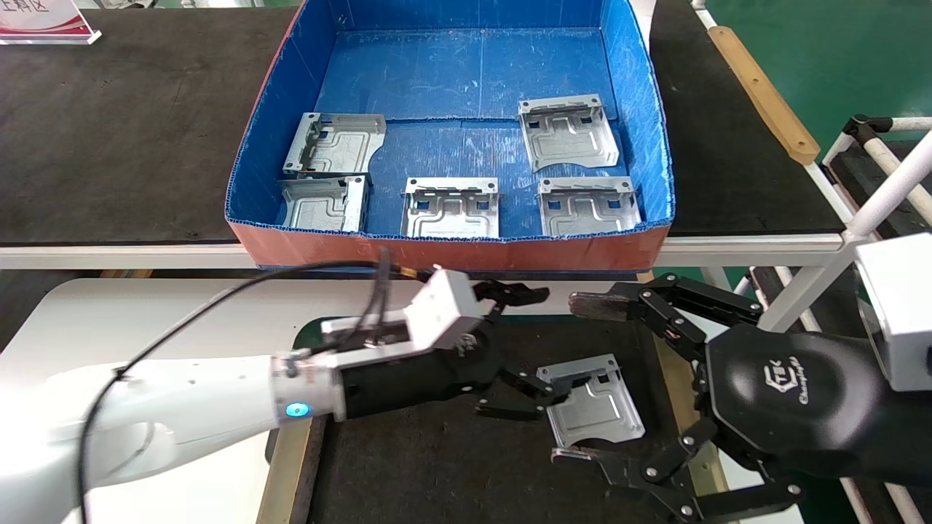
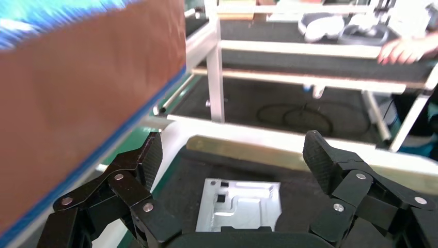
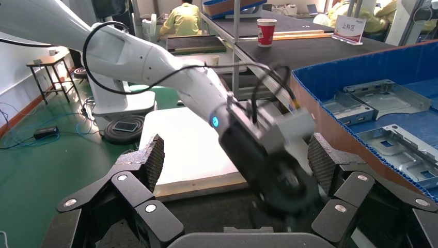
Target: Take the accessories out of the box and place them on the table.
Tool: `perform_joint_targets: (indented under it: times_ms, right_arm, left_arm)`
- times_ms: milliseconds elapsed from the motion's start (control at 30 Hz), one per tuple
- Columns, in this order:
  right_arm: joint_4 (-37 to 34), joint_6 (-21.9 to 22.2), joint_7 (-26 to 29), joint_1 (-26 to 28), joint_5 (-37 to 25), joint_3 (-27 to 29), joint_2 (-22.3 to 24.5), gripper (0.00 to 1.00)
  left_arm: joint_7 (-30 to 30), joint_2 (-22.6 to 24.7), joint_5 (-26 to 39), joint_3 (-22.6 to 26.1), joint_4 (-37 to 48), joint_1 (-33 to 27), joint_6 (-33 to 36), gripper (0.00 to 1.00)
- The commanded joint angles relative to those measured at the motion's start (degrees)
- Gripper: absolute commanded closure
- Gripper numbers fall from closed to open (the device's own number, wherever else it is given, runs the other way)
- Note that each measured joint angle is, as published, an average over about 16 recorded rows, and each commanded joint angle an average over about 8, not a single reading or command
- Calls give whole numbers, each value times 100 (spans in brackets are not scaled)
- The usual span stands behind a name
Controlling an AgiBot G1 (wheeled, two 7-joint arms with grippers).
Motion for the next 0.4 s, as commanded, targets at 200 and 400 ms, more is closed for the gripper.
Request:
perform_joint_targets:
  times_ms: [200,400]
  right_arm:
    - [0,0,0,0,0,0,0,0]
    - [0,0,0,0,0,0,0,0]
  left_arm:
    - [-568,-506,168,-802,-438,272,610,0]
    - [-933,-831,277,-1318,-719,447,1002,0]
